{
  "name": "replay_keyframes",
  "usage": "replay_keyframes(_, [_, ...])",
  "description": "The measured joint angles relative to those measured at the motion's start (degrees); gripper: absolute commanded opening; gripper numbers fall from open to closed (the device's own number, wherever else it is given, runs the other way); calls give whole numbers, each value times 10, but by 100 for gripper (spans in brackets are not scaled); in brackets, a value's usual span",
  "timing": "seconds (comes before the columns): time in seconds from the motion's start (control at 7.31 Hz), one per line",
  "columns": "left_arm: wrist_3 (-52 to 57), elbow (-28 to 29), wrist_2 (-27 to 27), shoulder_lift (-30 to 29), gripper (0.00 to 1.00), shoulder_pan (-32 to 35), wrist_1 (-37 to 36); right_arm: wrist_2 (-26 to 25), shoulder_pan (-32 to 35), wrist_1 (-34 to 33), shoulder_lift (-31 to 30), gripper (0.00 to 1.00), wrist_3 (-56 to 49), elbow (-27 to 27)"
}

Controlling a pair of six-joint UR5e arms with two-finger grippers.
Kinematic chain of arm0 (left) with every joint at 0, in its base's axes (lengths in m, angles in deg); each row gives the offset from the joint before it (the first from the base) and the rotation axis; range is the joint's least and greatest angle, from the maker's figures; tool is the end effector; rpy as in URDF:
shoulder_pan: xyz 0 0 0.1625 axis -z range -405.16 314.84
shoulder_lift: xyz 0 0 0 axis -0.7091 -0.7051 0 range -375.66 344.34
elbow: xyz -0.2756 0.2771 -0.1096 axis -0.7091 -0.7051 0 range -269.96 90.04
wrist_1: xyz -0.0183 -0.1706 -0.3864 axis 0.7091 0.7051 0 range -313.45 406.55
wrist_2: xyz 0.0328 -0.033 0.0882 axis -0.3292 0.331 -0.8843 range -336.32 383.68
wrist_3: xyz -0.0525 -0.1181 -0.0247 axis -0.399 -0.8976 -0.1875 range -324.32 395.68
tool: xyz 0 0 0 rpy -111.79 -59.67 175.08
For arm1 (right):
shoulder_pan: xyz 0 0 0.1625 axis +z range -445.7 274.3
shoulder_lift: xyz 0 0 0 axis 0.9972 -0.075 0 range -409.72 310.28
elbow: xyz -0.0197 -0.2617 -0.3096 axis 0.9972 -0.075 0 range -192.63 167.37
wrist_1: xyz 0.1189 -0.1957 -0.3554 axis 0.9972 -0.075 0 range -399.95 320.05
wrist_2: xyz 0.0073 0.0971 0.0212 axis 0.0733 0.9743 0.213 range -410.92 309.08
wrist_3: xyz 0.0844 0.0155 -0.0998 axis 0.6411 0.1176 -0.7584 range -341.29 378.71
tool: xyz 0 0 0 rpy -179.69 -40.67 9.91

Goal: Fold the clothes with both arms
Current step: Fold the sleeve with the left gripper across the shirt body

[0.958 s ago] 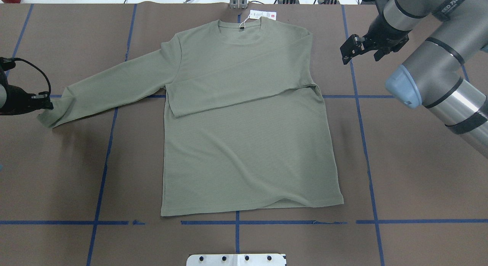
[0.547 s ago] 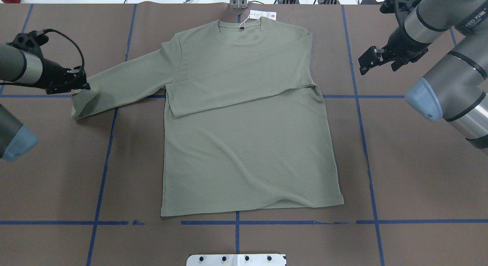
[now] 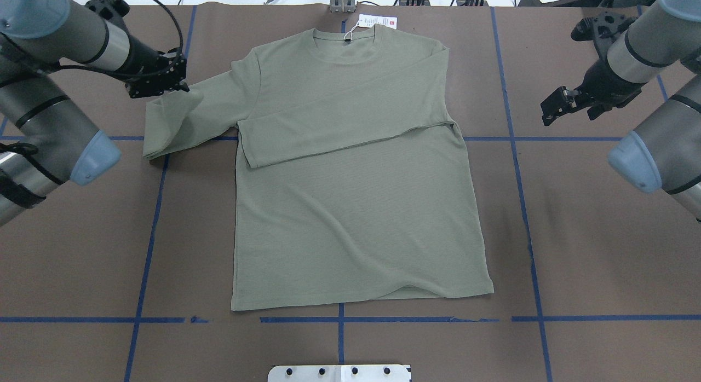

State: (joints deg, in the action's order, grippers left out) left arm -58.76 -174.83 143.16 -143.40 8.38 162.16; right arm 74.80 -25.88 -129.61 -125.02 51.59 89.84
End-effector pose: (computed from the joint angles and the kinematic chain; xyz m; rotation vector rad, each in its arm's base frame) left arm 0.3824 -0.6330 0.2429 -0.0143 1.1163 -0.6465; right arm -0.2517 -0.5450 0.4207 0.0761 -0.7635 -0.1048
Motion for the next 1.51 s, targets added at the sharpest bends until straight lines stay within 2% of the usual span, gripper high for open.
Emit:
replay_keyframes(0.41, [-147,94,-14,-164,0,-58,0,0,0,-1,-7,100,0,0])
replay_keyframes(0.82, [-229,184,-86,-261,0,-146,38,0,1,-1,-9,100,1,0])
replay_keyframes(1.09, [-252,241,-125,-289,0,-173,79,0,0,-1,-9,100,2,0])
replay_keyframes(1.51, [-277,270,-175,-298,1,-204,108,0,0,-1,-5,100,5,1])
